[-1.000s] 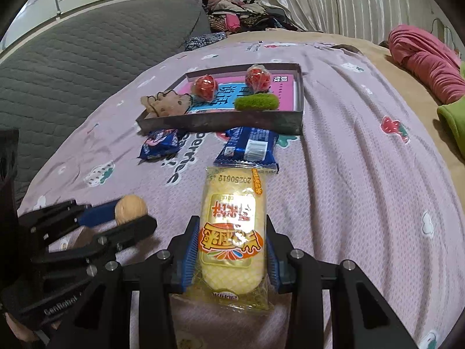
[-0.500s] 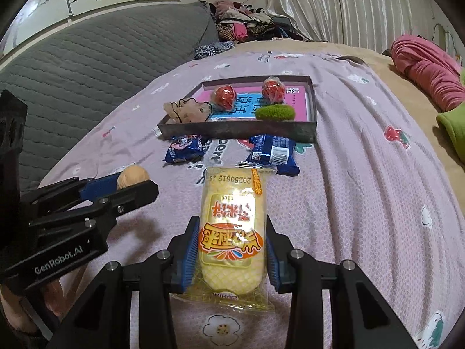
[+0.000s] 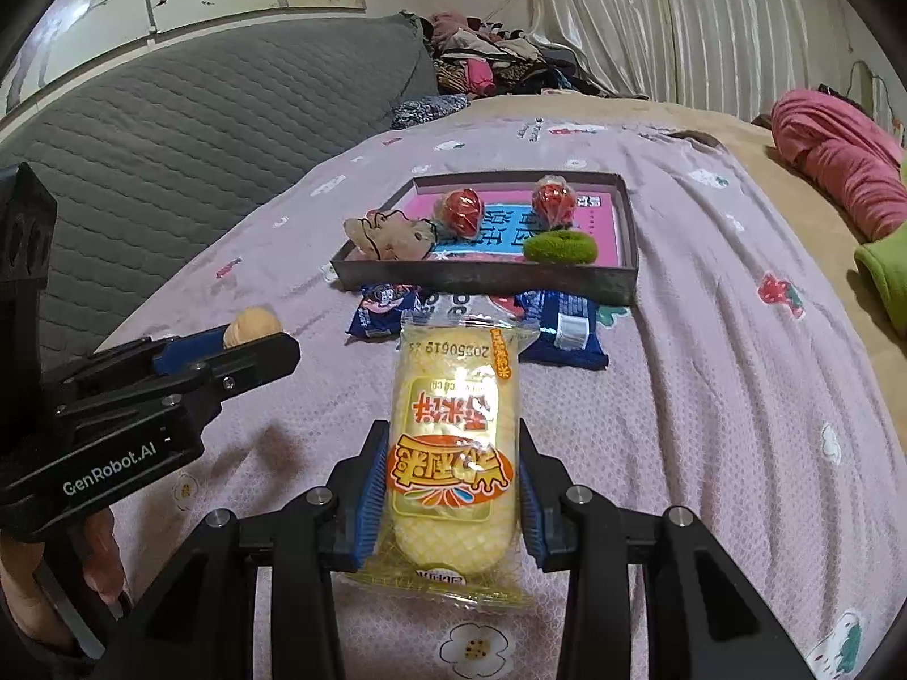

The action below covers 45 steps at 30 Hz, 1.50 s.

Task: Organize objects
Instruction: 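Lift the walnut and yellow cake and carry both over the tray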

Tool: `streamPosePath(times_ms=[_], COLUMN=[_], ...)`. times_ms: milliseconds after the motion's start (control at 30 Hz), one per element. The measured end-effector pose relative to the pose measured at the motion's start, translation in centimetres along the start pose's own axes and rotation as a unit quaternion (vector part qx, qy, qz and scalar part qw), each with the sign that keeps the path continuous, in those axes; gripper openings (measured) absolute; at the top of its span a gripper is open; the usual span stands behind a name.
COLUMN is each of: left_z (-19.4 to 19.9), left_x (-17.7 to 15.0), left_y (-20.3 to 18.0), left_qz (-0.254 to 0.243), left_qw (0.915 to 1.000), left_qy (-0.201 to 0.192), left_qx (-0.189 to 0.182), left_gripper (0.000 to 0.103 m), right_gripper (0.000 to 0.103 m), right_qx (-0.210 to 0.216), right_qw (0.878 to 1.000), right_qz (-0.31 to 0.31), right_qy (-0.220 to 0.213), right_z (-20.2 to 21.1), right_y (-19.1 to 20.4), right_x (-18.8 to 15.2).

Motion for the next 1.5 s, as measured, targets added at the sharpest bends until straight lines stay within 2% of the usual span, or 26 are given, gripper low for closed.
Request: streamPosePath(times_ms=[267,733,933,1500], left_z=[1.1,0.9,0.2,-2.0], left_x=[1.4,4.2,6.4,13.5], left_y=[0.9,3.8,5.0,8.1], left_qz=[-0.008,0.013,0.005,0.015], left_qw=[0.9999,0.9998,0.9997,0.9987], left_qy=[-0.008,-0.012,-0.019,-0.044], left_qx=[0.008,0.005,0.016,0.021], left_gripper=[0.035,0.035,0.035,0.035], right_gripper=[0.040,0.040,0.040,0.040], right_qx=[-0.002,0.000,0.003,0.005], right_qw=[1.000,0.999,0.998,0.996], right_qz=[-0.001,0.001,0.005,0.009], right_qy=[-0.023,-0.044,-0.056,-0.094], right_z=[1.6,2.2,2.4,2.0], right_y=[0.3,1.2,1.8,2.1], right_x=[2.2,5.6,7.3,15.0])
Point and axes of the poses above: each gripper's, at about its wrist camera, not at the fingertips, and z roughly against the way its jaws point, y to its left, x to its top, the point moved 8 cm from there along -z, roughly the way its jaws point, and after that the axes turned 8 degrees about -z, right-handed, at the moved point
